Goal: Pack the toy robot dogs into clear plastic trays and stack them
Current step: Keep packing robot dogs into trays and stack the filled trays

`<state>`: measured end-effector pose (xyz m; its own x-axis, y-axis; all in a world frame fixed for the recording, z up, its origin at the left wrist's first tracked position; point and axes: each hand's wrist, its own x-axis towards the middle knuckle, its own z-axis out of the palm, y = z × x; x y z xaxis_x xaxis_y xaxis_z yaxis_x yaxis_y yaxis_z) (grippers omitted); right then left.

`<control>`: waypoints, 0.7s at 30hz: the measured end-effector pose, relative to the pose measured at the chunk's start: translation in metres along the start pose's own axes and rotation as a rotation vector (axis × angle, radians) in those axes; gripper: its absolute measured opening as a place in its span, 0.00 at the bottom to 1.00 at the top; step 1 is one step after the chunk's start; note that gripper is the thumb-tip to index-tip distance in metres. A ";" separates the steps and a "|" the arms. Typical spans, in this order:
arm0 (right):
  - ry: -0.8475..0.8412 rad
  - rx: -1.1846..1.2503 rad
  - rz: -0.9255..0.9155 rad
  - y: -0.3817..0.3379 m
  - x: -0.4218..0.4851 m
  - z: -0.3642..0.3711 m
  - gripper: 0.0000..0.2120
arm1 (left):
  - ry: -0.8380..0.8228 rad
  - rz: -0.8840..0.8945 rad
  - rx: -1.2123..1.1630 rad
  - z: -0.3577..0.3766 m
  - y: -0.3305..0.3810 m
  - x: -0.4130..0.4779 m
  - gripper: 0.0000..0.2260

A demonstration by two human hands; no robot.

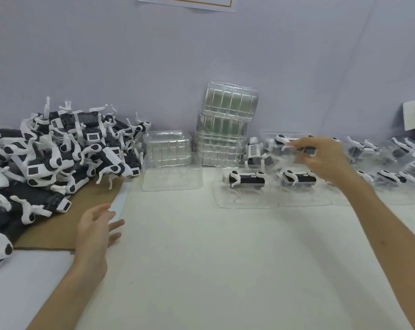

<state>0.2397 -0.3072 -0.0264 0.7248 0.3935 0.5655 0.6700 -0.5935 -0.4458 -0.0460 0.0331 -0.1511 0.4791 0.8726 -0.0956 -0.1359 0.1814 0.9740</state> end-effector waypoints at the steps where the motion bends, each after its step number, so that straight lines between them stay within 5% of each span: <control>1: 0.000 -0.032 0.037 0.013 0.001 -0.001 0.14 | 0.006 -0.003 -0.003 0.000 0.000 0.000 0.10; 5: -0.109 -0.154 0.202 0.052 -0.011 0.011 0.18 | 0.010 -0.003 -0.001 -0.001 -0.001 0.001 0.10; 9: 0.040 -0.264 0.231 0.061 -0.016 0.019 0.21 | 0.007 0.003 0.011 -0.001 -0.002 0.000 0.09; 21: 0.105 -0.072 0.241 0.059 -0.010 0.010 0.23 | 0.001 0.007 -0.001 -0.001 -0.001 -0.001 0.09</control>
<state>0.2737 -0.3391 -0.0650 0.8391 0.1621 0.5193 0.4640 -0.7115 -0.5277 -0.0476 0.0327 -0.1523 0.4772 0.8743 -0.0891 -0.1403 0.1759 0.9743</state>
